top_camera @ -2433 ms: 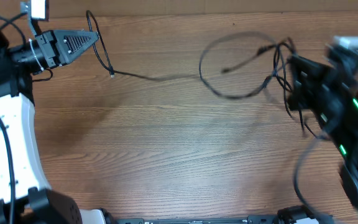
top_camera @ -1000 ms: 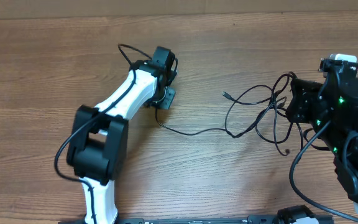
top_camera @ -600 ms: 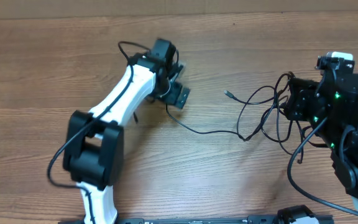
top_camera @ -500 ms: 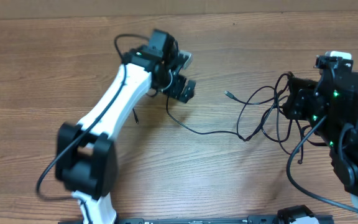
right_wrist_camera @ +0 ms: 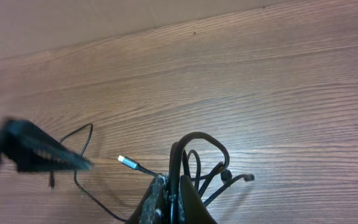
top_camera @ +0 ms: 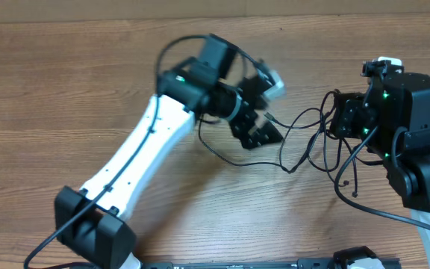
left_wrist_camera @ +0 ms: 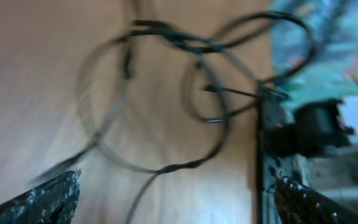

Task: Untangle cables
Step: 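Bring the left gripper to the right gripper and grasp another strand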

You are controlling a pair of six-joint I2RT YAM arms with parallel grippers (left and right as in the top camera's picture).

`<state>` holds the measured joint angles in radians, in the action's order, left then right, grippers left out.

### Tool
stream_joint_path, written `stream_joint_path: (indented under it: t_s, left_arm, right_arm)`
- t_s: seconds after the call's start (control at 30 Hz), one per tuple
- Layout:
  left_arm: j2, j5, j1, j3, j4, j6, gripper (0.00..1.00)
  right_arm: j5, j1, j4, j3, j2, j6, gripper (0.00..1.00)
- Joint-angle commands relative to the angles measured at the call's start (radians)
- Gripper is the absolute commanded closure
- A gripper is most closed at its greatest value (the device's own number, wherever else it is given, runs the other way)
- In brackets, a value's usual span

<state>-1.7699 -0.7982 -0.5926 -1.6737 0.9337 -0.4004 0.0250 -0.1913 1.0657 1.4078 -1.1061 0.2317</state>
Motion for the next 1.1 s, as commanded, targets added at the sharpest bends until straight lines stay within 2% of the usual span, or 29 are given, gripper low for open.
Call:
stream_joint_path:
  t_s: [0.0,0.17,0.5,0.73,0.77,0.83,0.9,0.93,0.97,1.07]
  left_arm:
    - [-0.009,-0.031,-0.079,0.01,0.016,-0.101,0.01]
    - [-0.009,0.076,-0.142,0.01,0.018,-0.109,0.01]
    - [-0.064,0.074,-0.148,0.035,-0.004,-0.109,0.03]
    - [-0.154,-0.027,-0.148,0.035,-0.077,-0.108,0.04]
    - [-0.155,-0.03,-0.147,0.035,-0.091,-0.108,0.07]
    - [-0.154,-0.029,-0.145,0.035,-0.119,-0.108,0.24]
    - [-0.153,-0.03,-0.14,0.035,-0.14,-0.097,0.55]
    - [-0.154,-0.03,-0.138,0.035,-0.152,-0.078,0.85]
    - [-0.154,-0.03,-0.137,0.035,-0.162,-0.056,0.96]
    - [-0.154,-0.034,-0.137,0.035,-0.181,-0.029,0.96]
  right_arm:
    - [-0.012,0.002,-0.011,0.014,0.004,0.003,0.96]
    - [-0.012,0.002,-0.011,0.014,0.004,0.003,0.96]
    - [-0.012,0.002,-0.011,0.014,0.004,0.003,0.96]
    - [-0.012,0.002,-0.01,0.014,0.004,0.003,0.96]
    - [-0.012,0.002,-0.01,0.014,0.004,0.003,0.96]
    - [-0.012,0.002,-0.009,0.014,0.004,0.003,0.96]
    - [-0.012,0.002,-0.008,0.014,0.004,0.003,0.96]
    - [-0.012,0.002,-0.008,0.014,0.004,0.003,0.96]
    - [-0.012,0.002,-0.008,0.014,0.004,0.003,0.96]
    - [-0.012,0.002,-0.008,0.014,0.004,0.003,0.96]
